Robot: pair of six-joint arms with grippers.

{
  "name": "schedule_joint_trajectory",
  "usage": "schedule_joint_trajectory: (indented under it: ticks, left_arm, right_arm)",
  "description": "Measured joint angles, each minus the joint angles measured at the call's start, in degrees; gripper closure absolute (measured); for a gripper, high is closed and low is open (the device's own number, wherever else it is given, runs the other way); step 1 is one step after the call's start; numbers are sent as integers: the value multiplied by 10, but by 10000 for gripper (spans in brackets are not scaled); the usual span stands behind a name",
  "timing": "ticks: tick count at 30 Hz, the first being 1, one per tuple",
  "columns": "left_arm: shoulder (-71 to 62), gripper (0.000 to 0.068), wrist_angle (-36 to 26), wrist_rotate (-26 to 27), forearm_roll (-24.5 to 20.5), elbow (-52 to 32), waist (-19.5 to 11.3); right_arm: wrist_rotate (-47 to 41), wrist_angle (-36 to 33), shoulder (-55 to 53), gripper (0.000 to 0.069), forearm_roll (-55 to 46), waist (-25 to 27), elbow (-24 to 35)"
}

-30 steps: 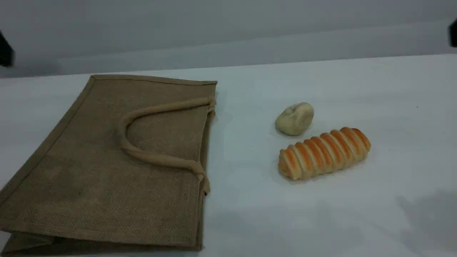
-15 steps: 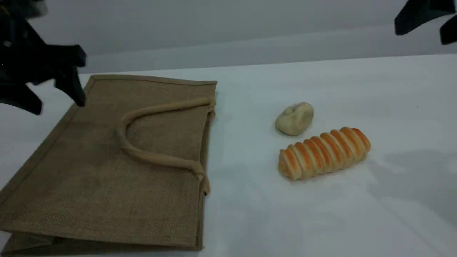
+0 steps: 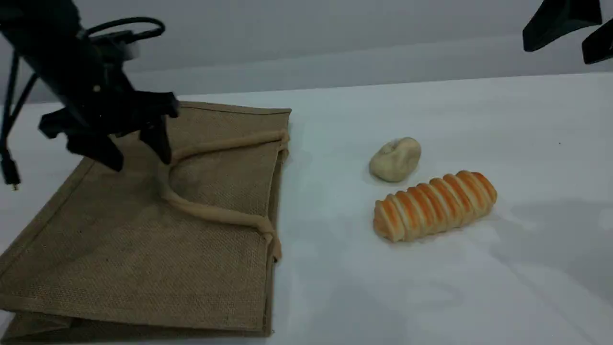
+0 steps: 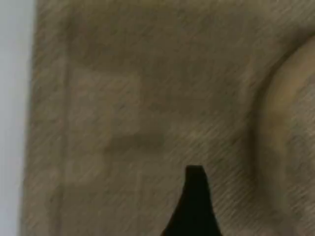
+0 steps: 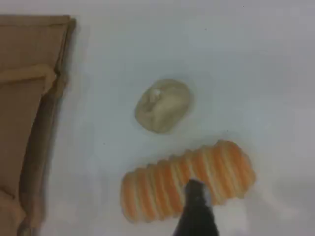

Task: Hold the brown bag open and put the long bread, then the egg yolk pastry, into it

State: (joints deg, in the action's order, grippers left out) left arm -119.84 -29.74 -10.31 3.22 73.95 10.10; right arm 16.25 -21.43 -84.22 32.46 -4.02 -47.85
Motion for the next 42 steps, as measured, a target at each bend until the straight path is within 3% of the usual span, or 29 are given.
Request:
schedule_joint_trajectory:
  ticks: [7,14,18,21,27,33,38,42]
  left_arm:
    - [-34,156,6,0,1,13,1]
    - [-77,157,-1,-4,-7,29,27]
    - [-86,188,0,-20,-7,29,27]
    - [-86,272,0,-23,-9,29,27]
    - [-78,594,0,-17,-5,29,27]
    - [-27,598,-71,52,-6,73,26]
    - [40,598,-195,149,6,155,26]
    - [87,598,-289,236,45,233,26]
  right_arm:
    - [0,-1,1,216,0,0,0]
    - [0,-1,1,216,0,0,0]
    - [0,-1,1,216,0,0,0]
    - [-1,-1,1,216,0,0,0]
    - [-1,-1,1,216,6,0,0]
    - [-1,-1,1,216,6,0,0]
    - [0,-1,1,216,17,0,0]
    - [9,-1,1,216,22,-1,0]
